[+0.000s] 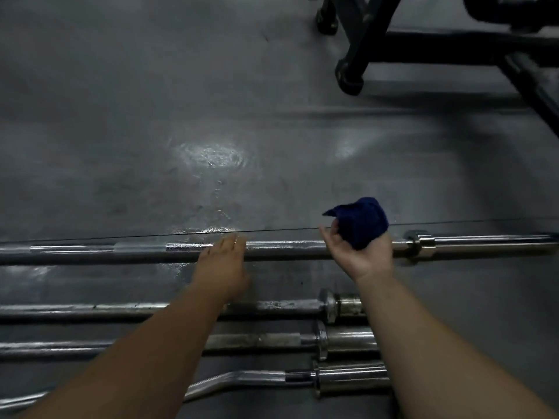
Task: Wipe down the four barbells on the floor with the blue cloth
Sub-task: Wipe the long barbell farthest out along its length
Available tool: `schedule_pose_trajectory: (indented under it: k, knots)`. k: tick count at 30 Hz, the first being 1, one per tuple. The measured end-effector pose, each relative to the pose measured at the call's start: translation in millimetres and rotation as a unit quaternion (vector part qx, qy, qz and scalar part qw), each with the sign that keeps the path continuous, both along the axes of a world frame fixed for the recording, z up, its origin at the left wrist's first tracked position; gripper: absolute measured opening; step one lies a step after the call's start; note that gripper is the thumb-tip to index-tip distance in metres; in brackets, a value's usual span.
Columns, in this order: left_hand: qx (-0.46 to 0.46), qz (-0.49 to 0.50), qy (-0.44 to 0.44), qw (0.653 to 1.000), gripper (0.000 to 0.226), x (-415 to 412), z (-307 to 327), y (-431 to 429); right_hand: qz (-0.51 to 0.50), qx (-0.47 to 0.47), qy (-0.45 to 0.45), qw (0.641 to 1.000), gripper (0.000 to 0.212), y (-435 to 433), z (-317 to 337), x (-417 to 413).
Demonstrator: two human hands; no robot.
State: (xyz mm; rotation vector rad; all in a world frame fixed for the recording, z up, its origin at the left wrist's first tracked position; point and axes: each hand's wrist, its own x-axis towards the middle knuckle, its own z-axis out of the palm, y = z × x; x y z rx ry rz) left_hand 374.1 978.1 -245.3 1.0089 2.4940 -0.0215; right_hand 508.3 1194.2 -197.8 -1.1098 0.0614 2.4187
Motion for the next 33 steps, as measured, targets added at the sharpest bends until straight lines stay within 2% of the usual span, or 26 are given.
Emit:
schedule_pose_trajectory:
  k: [5, 8, 10, 12, 14, 16, 18, 20, 22, 25, 27, 29, 30, 33]
  knots:
    - [-0.009, -0.045, 0.002, 0.999, 0.087, -20, -28, 7, -0.035, 0.023, -0.103, 0.994, 0.027, 6, -27, -20]
    - [-0.01, -0.058, 0.0, 0.998, 0.089, -27, -38, 7, -0.035, 0.026, -0.14, 0.989, 0.028, 4, -39, -27]
    - [-0.015, -0.059, -0.006, 0.998, 0.09, -30, -42, 3, -0.002, 0.067, -0.185, 0.98, 0.03, 4, -45, -28]
    - [-0.014, -0.051, -0.011, 0.999, 0.09, -34, -47, 1, 0.055, 0.155, -0.241, 0.956, 0.032, 8, -51, -30]
    - [-0.011, -0.049, -0.005, 0.999, 0.09, -35, -52, -2, 0.121, 0.272, -0.345, 0.89, 0.029, 12, -55, -30]
    - [-0.002, -0.052, 0.005, 0.999, 0.091, -35, -56, -4, 0.166, 0.392, -0.446, 0.787, 0.022, 19, -61, -27]
    - [0.005, -0.055, -0.001, 0.998, 0.091, -35, -58, -7, 0.206, 0.489, -0.496, 0.688, 0.014, 21, -72, -25]
    - [0.013, -0.059, 0.01, 0.998, 0.092, -37, -63, -10, 0.257, 0.565, -0.538, 0.57, 0.012, 11, -94, -26]
    - [0.009, -0.068, 0.018, 0.997, 0.094, -38, -67, -13, 0.293, 0.64, -0.526, 0.477, 0.015, -22, -120, -41]
    - [0.027, -0.069, 0.039, 0.997, 0.097, -36, -78, -16, 0.334, 0.747, -0.425, 0.387, 0.014, -90, -128, -89]
    - [0.047, -0.064, 0.045, 0.996, 0.096, -33, -85, -17, 0.368, 0.789, -0.363, 0.332, 0.015, -106, -122, -103]
    - [0.054, -0.063, 0.05, 0.995, 0.096, -34, -85, -17, 0.368, 0.803, -0.368, 0.289, 0.017, -84, -122, -90]
    - [0.052, -0.066, 0.054, 0.995, 0.097, -34, -85, -17, 0.357, 0.794, -0.397, 0.292, 0.019, -68, -123, -75]
    - [0.045, -0.075, 0.066, 0.994, 0.099, -34, -86, -17, 0.328, 0.715, -0.511, 0.346, 0.021, -25, -116, -26]
